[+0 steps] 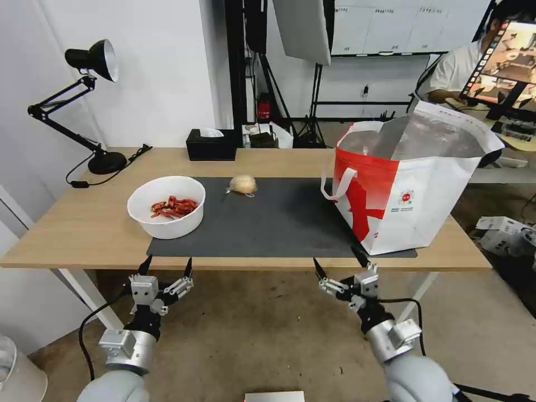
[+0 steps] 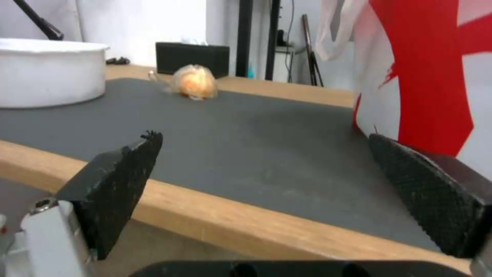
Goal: Pick up the trash from the table and place it into the takeout bag.
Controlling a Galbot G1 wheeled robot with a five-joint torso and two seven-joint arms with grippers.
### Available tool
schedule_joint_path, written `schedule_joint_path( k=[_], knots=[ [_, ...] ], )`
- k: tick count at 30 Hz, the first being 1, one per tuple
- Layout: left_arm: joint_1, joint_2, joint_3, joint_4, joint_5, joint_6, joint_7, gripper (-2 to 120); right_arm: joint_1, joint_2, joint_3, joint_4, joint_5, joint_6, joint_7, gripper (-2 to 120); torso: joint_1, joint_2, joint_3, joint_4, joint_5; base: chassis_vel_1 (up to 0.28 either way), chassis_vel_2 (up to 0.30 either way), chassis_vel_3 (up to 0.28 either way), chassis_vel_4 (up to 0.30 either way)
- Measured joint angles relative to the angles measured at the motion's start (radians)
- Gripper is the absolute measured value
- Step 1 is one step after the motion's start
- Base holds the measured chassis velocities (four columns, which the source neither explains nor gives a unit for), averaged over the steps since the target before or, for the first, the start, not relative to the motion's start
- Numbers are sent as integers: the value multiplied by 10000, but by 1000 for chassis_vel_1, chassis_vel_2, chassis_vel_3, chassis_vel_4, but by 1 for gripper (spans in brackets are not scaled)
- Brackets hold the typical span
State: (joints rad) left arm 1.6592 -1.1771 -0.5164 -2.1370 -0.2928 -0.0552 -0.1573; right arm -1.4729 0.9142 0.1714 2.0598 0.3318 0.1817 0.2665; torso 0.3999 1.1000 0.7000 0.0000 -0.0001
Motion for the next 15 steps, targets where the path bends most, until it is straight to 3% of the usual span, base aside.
schedule_joint_path(
  k=[15],
  knots=[
    [-8, -3, 18, 88, 19, 0, 14, 100, 64, -42, -74, -39, 77, -74, 152, 100, 1, 0, 0, 0, 0, 0, 0, 0, 0]
  ],
)
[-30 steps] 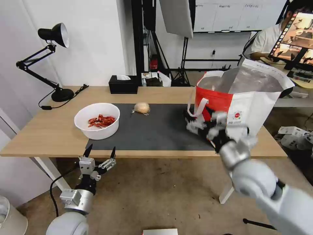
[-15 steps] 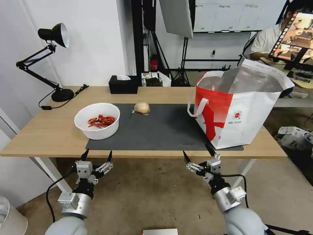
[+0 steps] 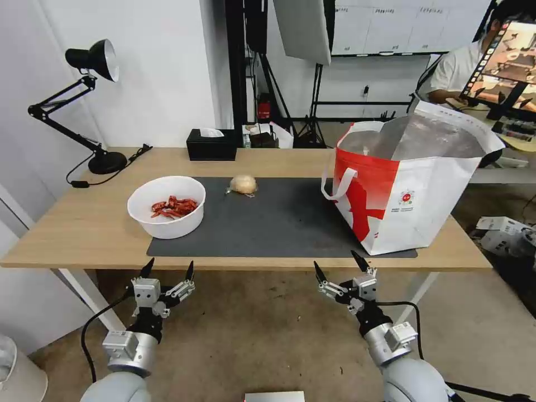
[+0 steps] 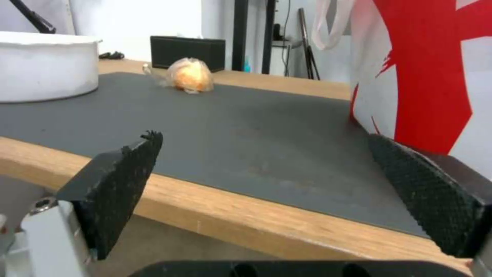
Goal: Pick up the trash from the table and place it into the takeout bag.
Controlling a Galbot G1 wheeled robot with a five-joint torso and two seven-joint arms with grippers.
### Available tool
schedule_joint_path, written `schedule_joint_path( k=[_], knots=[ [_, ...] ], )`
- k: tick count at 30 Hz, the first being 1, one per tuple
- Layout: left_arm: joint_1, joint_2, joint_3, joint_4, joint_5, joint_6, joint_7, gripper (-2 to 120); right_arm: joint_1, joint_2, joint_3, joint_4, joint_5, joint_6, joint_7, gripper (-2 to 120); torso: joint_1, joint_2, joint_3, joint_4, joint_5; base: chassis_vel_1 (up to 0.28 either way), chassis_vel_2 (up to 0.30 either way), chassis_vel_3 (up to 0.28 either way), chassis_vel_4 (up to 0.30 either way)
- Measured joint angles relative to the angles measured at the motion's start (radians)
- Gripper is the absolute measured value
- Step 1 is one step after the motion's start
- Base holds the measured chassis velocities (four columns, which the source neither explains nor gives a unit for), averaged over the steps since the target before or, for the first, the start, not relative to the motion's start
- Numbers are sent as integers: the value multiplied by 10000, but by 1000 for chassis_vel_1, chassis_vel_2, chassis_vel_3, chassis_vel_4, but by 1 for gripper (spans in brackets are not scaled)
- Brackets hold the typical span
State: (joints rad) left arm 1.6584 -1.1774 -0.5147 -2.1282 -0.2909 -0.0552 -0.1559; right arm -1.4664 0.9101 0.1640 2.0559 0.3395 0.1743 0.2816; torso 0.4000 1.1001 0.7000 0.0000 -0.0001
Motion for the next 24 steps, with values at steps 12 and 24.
schedule_joint_path(
  k=[12, 24],
  knots=[
    [23, 25, 16, 27, 22, -15, 42, 100, -166, 57, -121, -25, -30, -46, 11, 100, 1, -1, 0, 0, 1, 0, 0, 0, 0],
    [-150, 216, 242, -9, 8, -29, 60, 100, 1395, -332, -809, -138, 1061, -544, -235, 100, 1, -1, 0, -7, -3, 0, 0, 0, 0]
  ],
)
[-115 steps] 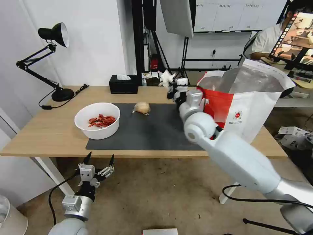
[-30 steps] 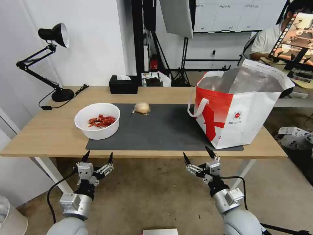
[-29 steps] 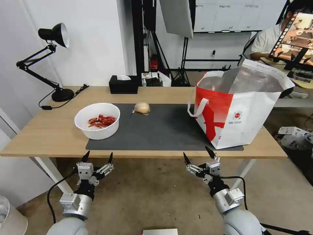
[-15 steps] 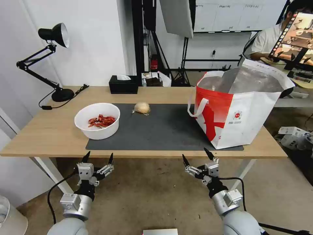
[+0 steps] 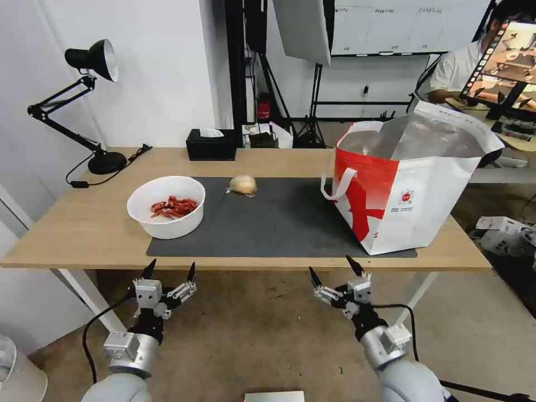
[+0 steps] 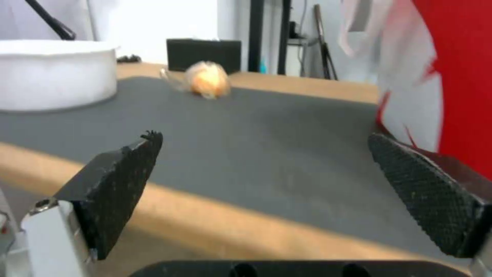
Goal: Pick up the trash from the table and place it into the takeout bag.
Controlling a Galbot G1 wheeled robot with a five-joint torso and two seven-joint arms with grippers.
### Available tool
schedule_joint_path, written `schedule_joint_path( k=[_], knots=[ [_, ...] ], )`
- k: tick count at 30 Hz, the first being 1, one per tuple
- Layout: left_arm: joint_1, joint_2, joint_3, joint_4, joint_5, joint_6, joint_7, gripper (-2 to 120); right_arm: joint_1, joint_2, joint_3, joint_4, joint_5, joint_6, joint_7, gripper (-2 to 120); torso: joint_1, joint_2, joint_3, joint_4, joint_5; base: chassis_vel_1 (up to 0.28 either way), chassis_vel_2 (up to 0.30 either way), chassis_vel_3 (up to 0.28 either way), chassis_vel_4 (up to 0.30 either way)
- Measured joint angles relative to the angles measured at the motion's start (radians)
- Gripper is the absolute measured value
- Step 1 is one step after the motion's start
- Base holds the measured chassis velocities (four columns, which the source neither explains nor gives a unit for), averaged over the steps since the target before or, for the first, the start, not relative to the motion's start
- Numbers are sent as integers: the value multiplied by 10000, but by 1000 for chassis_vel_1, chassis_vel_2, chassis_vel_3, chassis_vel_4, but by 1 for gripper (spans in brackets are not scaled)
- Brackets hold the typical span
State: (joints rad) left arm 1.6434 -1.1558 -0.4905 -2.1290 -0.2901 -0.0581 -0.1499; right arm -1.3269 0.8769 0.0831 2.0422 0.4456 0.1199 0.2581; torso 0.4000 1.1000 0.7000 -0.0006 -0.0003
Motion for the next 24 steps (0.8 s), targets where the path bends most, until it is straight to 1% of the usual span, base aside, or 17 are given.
schedule_joint_path(
  k=[1, 2, 3, 5, 6, 8, 9, 10, 12, 13, 16, 17, 19, 20, 21, 22, 24],
  knots=[
    [40, 1, 16, -1, 2, 5, 5, 100, 625, -84, -333, -161, 417, -151, -144, 100, 0, 0, 0, 1, 1, 0, 0, 0, 0],
    [40, 1, 16, -1, 2, 5, 5, 100, 625, -84, -333, -161, 417, -151, -144, 100, 0, 0, 0, 1, 1, 0, 0, 0, 0],
    [81, 2, 14, -23, 12, 5, 4, 100, 1131, -137, -645, -329, 707, -227, -194, 100, 0, 0, 1, 0, 5, 0, 0, 0, 0],
    [173, -25, -19, -94, 35, 1, 11, 100, 2780, -196, -1676, -885, 1390, -401, -276, 100, 0, -1, 2, 7, 6, 0, 0, 0, 0],
    [173, -25, -19, -94, 35, 1, 11, 100, 2780, -196, -1676, -885, 1390, -401, -276, 100, 0, -1, 2, 7, 6, 0, 0, 0, 0],
    [247, -62, -78, -165, 49, 0, 7, 100, 4657, -35, -2823, -1643, 2091, -579, -251, 100, 0, -1, 2, 10, 1, 0, 0, 0, 0],
    [247, -62, -78, -165, 49, 0, 7, 100, 4657, -35, -2823, -1643, 2091, -579, -251, 100, 0, -1, 2, 10, 1, 0, 0, 0, 0],
    [296, -86, -123, -209, 56, -1, 0, 100, 5869, 241, -3584, -2225, 2534, -798, -115, 100, 2, -2, 4, 5, 6, 0, 0, 0, 0],
    [390, -117, -204, -269, 68, -2, 10, 100, 7476, 803, -4433, -3092, 3110, -1051, 120, 100, 1, 0, 1, 10, -2, 0, 0, 0, 0],
    [390, -117, -204, -269, 68, -2, 10, 100, 7476, 803, -4433, -3092, 3110, -1051, 120, 100, 1, 0, 1, 10, -2, 0, 0, 0, 0],
    [520, -141, -337, -282, 74, -31, 2, 100, 9242, 1898, -5466, -4716, 3640, -1274, 309, 100, 2, -1, 3, 9, 0, 0, 0, 0, 0],
    [520, -141, -337, -282, 74, -31, 2, 100, 9242, 1898, -5466, -4716, 3640, -1274, 309, 100, 2, -1, 3, 9, 0, 0, 0, 0, 0],
    [553, -149, -396, -284, 77, -63, 9, 100, 10169, 2746, -5889, -5939, 3861, -1489, 344, 100, 2, -1, 3, 13, 1, 0, 0, 0, 0],
    [553, -149, -396, -284, 77, -63, 9, 100, 10208, 2780, -5904, -5993, 3867, -1501, 344, 100, 2, -1, 3, 13, 0, 0, 0, 0, 0],
    [556, -172, -418, -271, 76, -73, -3, 100, 10891, 3525, -6163, -7239, 3914, -1719, 339, 100, 2, -2, 2, 7, -3, 0, 0, 0, 0],
    [556, -172, -418, -271, 76, -73, -3, 100, 10891, 3525, -6163, -7239, 3914, -1719, 339, 100, 2, -2, 2, 7, -3, 0, 0, 0, 0],
    [575, -216, -430, -268, 77, -87, 8, 100, 11524, 4471, -6282, -8789, 3909, -1971, 309, 100, 2, -2, 3, 5, 0, 0, 0, 0, 0]
  ],
)
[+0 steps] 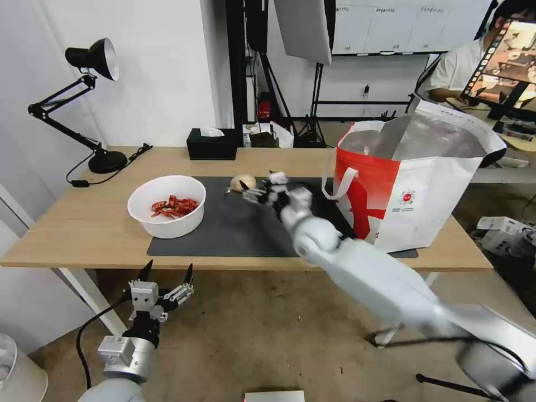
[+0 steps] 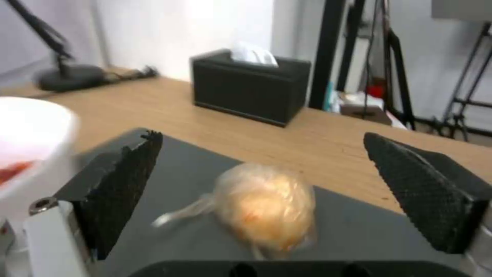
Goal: Pick up the trash from the table and place it into the takeout bag.
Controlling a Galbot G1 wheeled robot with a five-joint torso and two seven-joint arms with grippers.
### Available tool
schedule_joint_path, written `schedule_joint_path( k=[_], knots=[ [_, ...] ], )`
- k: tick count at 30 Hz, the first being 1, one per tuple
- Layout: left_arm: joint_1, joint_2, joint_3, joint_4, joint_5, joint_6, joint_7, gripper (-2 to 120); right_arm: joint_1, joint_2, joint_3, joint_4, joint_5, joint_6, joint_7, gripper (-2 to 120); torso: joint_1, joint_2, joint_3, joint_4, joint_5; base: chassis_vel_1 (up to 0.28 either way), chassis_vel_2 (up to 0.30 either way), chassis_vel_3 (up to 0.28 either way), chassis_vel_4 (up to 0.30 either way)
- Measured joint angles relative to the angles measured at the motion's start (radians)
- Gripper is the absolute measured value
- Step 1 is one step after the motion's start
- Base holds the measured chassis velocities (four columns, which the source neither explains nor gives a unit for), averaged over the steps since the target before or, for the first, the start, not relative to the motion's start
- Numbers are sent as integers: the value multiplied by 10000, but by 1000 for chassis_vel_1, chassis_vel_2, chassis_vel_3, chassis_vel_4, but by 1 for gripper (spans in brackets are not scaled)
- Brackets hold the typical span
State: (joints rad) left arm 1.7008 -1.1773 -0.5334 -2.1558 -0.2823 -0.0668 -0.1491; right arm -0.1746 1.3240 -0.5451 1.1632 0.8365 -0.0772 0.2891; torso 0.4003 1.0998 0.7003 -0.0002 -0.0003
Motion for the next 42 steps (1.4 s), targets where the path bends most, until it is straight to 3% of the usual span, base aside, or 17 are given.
schedule_joint_path(
  k=[8, 11, 26, 31, 42],
  knots=[
    [220, -35, -66, 48, 199, -164, 35, 100, 1000, 2197, 342, -3379, -740, -1099, -391, 100, -2, 0, -2, 6, 0, 0, 0, 0, 0],
    [237, -54, -81, 47, 205, -178, 51, 100, 1099, 2514, 411, -3971, -1119, -1515, -421, 100, -2, 0, -1, 4, 1, 0, 0, 0, 0],
    [256, -110, -29, 45, 274, -222, 80, 100, 1143, 2519, 588, -4713, -1492, -1983, -1130, 100, -3, 2, -3, 0, 3, 0, 0, 0, 0],
    [306, -109, -56, 29, 274, -285, 80, 100, 1186, 2505, 602, -4840, -1291, -2058, -1495, 82, -3, 2, -3, 2, 3, 0, 0, 0, 0],
    [235, -32, 32, 93, 99, -492, 85, 100, 1025, 2479, 679, -4738, -1138, -2388, -1185, 43, -3, 2, -4, 2, 3, 0, 0, 0, 0]
  ],
)
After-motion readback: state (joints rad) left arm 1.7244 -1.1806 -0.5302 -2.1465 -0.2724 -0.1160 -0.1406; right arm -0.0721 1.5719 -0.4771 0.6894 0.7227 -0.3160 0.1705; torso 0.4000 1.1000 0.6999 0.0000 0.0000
